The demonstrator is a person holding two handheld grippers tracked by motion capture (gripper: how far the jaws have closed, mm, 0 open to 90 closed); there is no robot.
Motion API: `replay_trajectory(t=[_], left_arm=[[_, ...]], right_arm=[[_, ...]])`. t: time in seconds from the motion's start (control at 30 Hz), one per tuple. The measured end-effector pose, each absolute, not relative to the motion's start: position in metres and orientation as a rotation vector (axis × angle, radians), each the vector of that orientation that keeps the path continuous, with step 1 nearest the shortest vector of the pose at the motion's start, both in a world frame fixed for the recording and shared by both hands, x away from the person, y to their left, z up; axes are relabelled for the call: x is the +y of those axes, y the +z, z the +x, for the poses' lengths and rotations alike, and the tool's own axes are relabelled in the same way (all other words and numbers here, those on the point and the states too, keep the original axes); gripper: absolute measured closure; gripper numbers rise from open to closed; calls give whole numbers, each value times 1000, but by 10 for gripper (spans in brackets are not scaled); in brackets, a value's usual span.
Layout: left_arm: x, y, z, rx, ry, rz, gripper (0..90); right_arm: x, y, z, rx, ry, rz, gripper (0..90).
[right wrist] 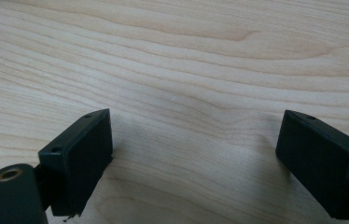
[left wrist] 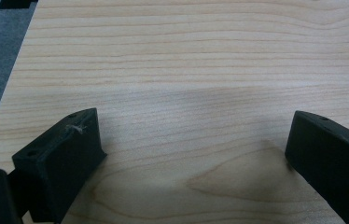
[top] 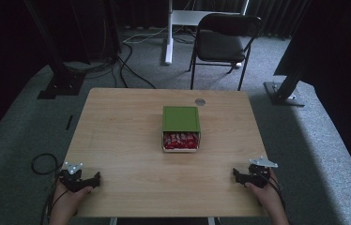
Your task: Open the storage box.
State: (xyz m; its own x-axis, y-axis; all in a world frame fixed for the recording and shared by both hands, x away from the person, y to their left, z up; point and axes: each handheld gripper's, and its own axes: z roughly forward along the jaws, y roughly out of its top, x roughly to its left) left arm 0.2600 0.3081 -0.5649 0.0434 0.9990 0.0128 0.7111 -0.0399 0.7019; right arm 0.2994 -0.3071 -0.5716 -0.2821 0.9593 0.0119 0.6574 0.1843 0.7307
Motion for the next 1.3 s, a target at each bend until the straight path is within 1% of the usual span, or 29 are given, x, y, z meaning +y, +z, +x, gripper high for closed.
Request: replay_trajectory(t=[0.5,0.63,0.77,0.83,0.9,0.97,1.3], left_arm=[[307,-565,258,1700,714,1818,47],[306,-564,258,1657,700,1851,62],[301,-564,256,1586,723,1900,62],[298,-564,255,1515,727,1936,90],[293,-564,255,1486,725,1936,133],[288,-564,255,1476,715,1946,132],[269,-560,261,1380,765,2004,132]], right_arm=[[-307,-572,299,2012,884,1513,103],[-307,-572,299,2012,884,1513,104],[-307,-572,299,2012,884,1513,103],[-307,-572,299,2012,884,1513,103],[-307,-572,299,2012,884,1513,103],[-307,-572,299,2012,884,1512,104],[-307,-572,299,2011,884,1513,104]])
